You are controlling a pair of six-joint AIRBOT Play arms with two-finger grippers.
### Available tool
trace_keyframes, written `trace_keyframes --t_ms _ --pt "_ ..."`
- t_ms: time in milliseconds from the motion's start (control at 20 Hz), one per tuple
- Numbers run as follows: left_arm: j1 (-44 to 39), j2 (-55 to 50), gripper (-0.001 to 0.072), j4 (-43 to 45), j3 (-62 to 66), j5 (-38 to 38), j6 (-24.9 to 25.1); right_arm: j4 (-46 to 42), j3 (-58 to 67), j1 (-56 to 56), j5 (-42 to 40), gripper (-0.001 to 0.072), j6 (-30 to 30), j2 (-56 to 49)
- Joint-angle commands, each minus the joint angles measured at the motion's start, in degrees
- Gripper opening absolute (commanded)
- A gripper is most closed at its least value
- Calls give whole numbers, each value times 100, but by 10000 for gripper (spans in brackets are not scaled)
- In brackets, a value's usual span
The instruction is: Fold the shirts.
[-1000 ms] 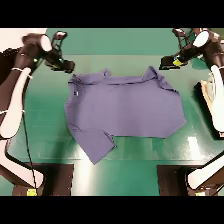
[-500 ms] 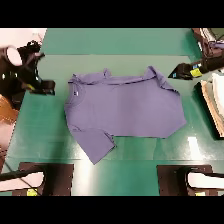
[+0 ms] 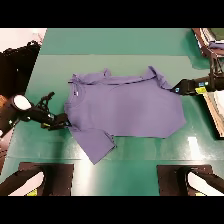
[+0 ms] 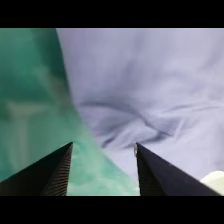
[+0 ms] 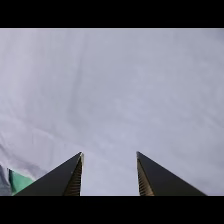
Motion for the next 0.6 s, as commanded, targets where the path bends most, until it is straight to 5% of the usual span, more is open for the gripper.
trace_keyframes --t_ms 0,250,350,550 --pt "-2 168 472 -693 -658 586 2 2 -372 -4 -127 387 -9 459" --pt "-420 142 463 -796 -800 1054 -11 -57 -584 -7 -105 388 -9 787" --pt "-417 142 46 -841 -748 1145 -7 -511 -699 -20 76 387 61 911" --pt "-417 157 25 -822 -264 813 9 -935 -1663 -955 549 388 173 1252"
